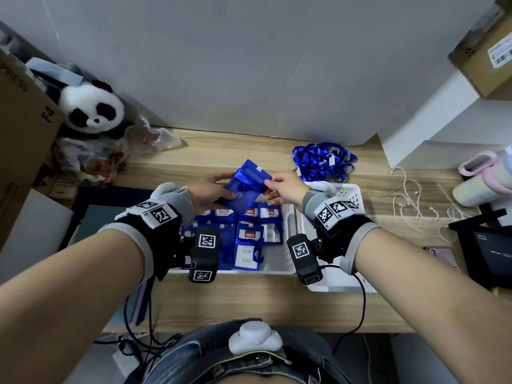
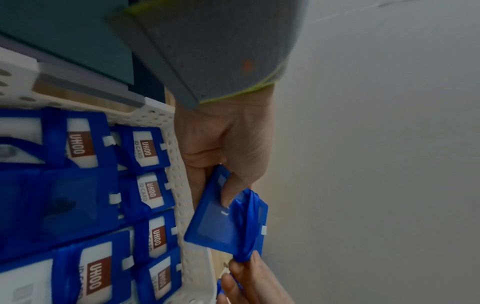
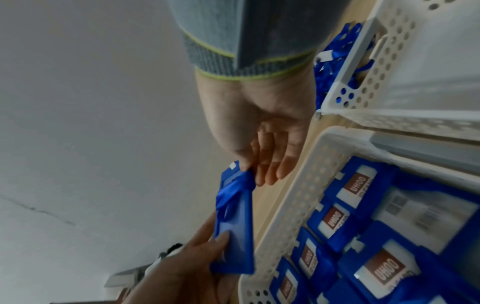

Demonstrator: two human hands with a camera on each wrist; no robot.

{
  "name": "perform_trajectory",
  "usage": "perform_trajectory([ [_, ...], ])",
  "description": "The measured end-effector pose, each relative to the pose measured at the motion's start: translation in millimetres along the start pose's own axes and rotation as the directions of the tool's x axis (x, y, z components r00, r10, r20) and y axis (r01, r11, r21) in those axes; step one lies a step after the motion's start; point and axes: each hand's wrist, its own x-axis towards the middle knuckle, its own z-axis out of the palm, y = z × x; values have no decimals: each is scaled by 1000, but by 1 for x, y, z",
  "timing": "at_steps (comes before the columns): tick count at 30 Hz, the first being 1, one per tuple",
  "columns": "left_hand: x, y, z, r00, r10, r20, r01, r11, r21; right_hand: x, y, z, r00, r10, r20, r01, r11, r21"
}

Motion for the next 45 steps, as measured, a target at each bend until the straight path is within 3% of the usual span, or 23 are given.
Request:
perform_trajectory([
  [3,2,-5,7,997,-64,45,58,990,125,-2,8,-7,997,75,27,-72,994,-83],
  [10,16,-18,26,993,-96,-67,111,955,274,-10,22,-15,975,179,129,-127,933,-338],
  [15,22,-29,43,980,-152,-130,187,928,323,-10,27,-25,981,195,5,-186,947,-263],
  [23,31,-44,72,965,-242,-100,262,871,416,-7,41,-29,968,252,2,-245,942,-228],
  [34,40,-52,74,956,-251,-152,294,827,480,6,57,-40,975,224,8,-219,961,-168],
  [37,45,-36,73,961,-226,-157,273,854,443,12,55,-49,980,198,-1,-195,967,-162],
  [41,57,4,78,989,-79,-124,115,942,317,24,47,-70,981,183,-59,-189,977,-100],
  [45,73,44,93,992,-7,-128,29,986,166,35,37,-97,982,147,-115,-154,987,-46],
])
